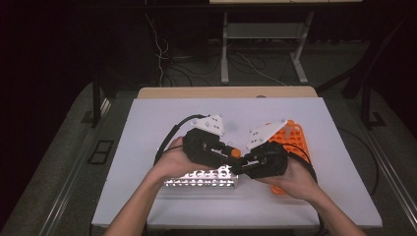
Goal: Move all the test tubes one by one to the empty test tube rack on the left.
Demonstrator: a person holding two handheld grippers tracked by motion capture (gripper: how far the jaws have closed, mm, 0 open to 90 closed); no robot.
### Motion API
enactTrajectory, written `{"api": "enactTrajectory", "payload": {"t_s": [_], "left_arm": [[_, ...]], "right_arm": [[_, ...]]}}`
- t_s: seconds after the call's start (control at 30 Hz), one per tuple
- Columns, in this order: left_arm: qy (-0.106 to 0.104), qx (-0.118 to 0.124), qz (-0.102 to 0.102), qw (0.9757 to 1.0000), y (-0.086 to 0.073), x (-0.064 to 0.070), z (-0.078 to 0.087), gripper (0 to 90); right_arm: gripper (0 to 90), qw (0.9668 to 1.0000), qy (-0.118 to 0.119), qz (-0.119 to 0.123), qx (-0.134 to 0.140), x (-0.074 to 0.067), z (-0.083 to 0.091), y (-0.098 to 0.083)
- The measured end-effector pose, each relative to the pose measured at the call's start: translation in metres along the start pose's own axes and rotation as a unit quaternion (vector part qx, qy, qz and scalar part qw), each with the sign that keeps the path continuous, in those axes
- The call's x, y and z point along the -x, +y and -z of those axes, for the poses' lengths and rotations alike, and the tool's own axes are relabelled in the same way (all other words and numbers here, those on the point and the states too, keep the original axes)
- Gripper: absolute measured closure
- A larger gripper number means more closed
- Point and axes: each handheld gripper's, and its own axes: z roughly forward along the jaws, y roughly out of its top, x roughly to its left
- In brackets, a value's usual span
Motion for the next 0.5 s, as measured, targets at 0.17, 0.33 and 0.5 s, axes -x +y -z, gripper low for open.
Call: {"api": "enactTrajectory", "payload": {"t_s": [0.17,0.33,0.5], "left_arm": [[0.006,0.011,0.002,0.9999,0.002,-0.003,0.009,68.4],[0.022,0.014,0.008,0.9996,0.000,-0.006,0.022,68.4],[0.040,0.015,0.015,0.9990,-0.005,-0.010,0.035,68.4]], "right_arm": [[58.2,0.9999,-0.009,-0.007,0.007,0.000,0.004,-0.003],[46.2,0.9993,-0.025,-0.022,0.016,0.001,0.014,-0.013],[29.1,0.9975,-0.049,-0.043,0.027,0.005,0.024,-0.027]]}}
